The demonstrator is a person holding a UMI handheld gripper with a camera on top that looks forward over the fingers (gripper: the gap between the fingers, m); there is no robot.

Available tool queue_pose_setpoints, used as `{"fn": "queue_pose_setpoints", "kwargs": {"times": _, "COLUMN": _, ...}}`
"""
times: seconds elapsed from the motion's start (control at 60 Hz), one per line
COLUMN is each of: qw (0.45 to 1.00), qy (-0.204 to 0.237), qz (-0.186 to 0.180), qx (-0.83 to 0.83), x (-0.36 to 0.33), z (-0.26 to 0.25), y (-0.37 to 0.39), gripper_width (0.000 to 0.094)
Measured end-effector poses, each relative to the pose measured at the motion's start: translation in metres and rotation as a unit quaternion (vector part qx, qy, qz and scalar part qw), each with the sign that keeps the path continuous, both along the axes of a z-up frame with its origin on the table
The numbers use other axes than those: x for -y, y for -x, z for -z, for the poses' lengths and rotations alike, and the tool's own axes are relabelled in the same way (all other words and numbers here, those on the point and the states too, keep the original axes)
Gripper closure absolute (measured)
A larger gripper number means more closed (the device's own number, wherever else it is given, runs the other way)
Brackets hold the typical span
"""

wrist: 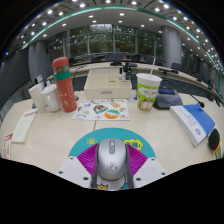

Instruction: Arrange mouse

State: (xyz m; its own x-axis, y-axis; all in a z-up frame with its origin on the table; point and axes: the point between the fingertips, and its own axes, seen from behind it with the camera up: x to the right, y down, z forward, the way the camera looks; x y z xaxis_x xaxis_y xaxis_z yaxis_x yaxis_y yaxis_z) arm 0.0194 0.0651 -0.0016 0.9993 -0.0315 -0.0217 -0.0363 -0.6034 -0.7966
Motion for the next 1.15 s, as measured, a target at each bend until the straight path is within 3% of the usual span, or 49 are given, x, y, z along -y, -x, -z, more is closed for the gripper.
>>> {"fn": "queue_pose_setpoints", "kwargs": {"times": 0.1, "qw": 1.0, "qy": 0.014, "qz": -0.001, "qx": -0.006, "x": 0.004, "z": 0.008, "y": -0.002, "gripper_width": 0.0432}}
{"fn": "queue_pose_setpoints", "kwargs": {"times": 0.183, "qw": 1.0, "qy": 0.017, "qz": 0.003, "qx": 0.001, "x": 0.013, "z": -0.002, "y": -0.004, "gripper_width": 0.0141}}
{"fn": "queue_pose_setpoints", "kwargs": {"times": 0.217, "qw": 1.0, "qy": 0.013, "qz": 0.003, "qx": 0.004, "x": 0.017, "z": -0.009, "y": -0.004, "gripper_width": 0.0066}}
{"fn": "queue_pose_setpoints", "kwargs": {"times": 0.4, "qw": 1.0, "qy": -0.009, "qz": 0.013, "qx": 0.025, "x": 0.081, "z": -0.078, "y": 0.006, "gripper_width": 0.0075}}
{"fn": "queue_pose_setpoints", "kwargs": {"times": 0.683, "qw": 0.997, "qy": -0.028, "qz": 0.034, "qx": 0.065, "x": 0.257, "z": -0.176, "y": 0.037, "gripper_width": 0.0078}}
{"fn": "queue_pose_setpoints", "kwargs": {"times": 0.883, "qw": 0.996, "qy": -0.041, "qz": 0.042, "qx": 0.06, "x": 0.338, "z": -0.211, "y": 0.058, "gripper_width": 0.0075}}
{"fn": "queue_pose_setpoints", "kwargs": {"times": 1.15, "qw": 0.997, "qy": -0.043, "qz": 0.048, "qx": 0.045, "x": 0.368, "z": -0.221, "y": 0.07, "gripper_width": 0.0077}}
